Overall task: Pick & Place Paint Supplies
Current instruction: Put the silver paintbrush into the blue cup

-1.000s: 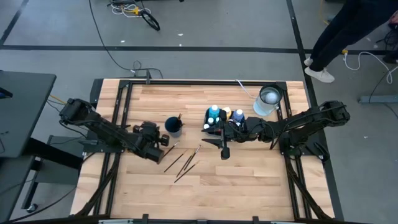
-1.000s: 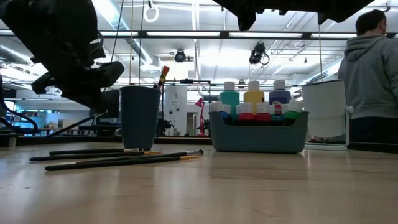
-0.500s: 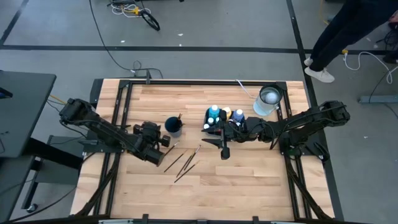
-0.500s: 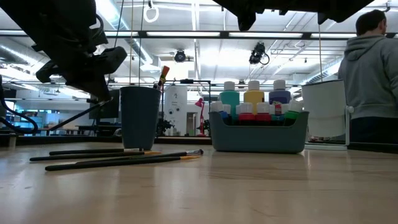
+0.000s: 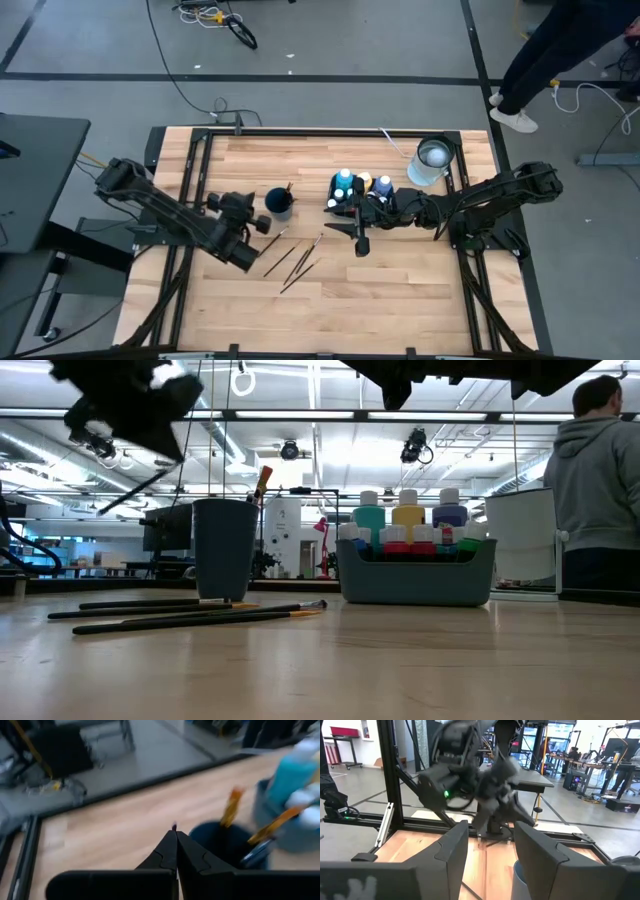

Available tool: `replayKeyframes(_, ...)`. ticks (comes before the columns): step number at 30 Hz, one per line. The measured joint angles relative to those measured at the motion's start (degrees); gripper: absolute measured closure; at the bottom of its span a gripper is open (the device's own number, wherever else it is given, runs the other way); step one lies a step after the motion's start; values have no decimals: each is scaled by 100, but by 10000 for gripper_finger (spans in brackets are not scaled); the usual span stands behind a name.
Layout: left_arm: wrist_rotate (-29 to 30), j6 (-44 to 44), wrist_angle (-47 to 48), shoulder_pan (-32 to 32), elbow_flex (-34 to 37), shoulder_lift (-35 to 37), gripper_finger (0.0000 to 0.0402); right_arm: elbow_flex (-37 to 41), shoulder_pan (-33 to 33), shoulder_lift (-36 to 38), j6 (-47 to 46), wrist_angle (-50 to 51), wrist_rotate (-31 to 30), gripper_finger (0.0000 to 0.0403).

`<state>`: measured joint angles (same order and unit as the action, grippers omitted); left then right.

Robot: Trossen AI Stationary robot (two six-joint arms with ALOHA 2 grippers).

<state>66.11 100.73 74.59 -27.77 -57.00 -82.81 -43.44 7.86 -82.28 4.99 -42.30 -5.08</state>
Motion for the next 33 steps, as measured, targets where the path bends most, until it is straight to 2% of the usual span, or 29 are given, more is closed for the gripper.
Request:
replayKeyframes(4, 700, -791, -222, 0, -420, 1, 400, 0, 0, 0, 0, -2, 0, 238)
replayKeyframes(11, 2303, -2407, -1449, 9, -564, 2, 400, 0, 0, 0, 0, -2, 0, 238)
replayKeyframes(19, 2398, -3269, -2356, 494, -565, -83, 400, 0, 0, 0, 0, -4, 0, 238)
replayKeyframes(24, 2380, -3264, -2543, 815, -553, -331, 400, 4, 0, -2, 0, -40, 0, 238)
replayKeyframes(33, 2398, -3026, -2946, 1074, -564, -1252, 400, 4, 0, -4, 0, 24, 0, 238)
